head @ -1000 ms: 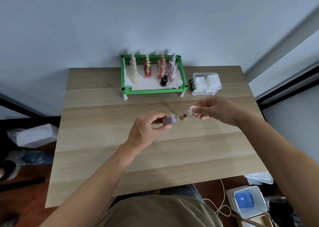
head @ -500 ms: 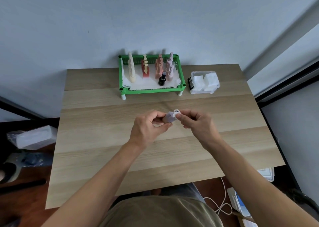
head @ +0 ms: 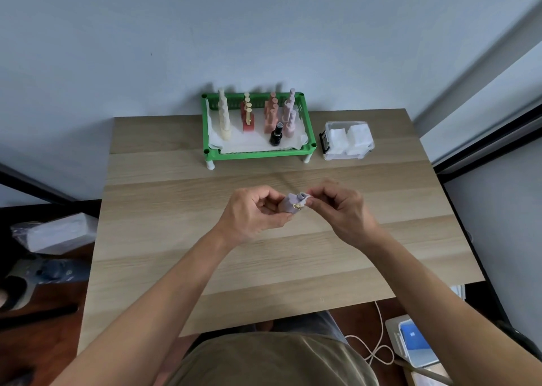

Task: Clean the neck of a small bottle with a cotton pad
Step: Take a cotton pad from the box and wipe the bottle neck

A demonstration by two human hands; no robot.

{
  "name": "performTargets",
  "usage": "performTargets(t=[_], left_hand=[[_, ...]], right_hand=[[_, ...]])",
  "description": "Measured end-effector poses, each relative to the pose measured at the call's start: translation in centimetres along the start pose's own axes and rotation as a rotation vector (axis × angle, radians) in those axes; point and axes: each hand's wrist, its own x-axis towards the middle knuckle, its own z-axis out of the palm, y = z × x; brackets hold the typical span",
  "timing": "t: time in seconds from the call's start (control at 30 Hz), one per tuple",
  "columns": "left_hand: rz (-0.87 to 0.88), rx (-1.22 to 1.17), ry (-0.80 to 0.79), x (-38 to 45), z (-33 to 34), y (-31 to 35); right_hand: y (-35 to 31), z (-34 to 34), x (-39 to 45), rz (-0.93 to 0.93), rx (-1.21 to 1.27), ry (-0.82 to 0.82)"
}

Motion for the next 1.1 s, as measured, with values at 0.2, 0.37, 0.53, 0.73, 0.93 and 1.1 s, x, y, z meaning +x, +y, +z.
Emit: performTargets(t=[0.2,0.37,0.53,0.73,0.93,1.1], left_hand=[[-0.027,-0.122,-0.047,0.2,-0.2,0.1],[-0.017,-0.184,-0.036,0.3,0.3,0.1],[-0.029,-0.215,-0.014,0.1,-0.1,0.0],[-0.064,-0.19,-0.027,0.1,-0.1,0.0],[-0.026,-0.078,0.023,0.3,0.2,-0.1],[0.086,0.292,0.142,0.7,0.5,-0.2]], right_hand=[[-0.4,-0.2,0.5,-0.09,-0.11,-0.019],[-0.1,-0.1,1.2,0.063,-0.153,0.082],[0.5,-0.7,0.7,0.175,0.119,0.056],[-0.3,0.1,0.8,0.121,0.091,-0.038],[-0.9,0.1,0.8,0.138,-0.045,-0.014],[-1.1,0.8,0.3,0.237,-0.037,0.069]])
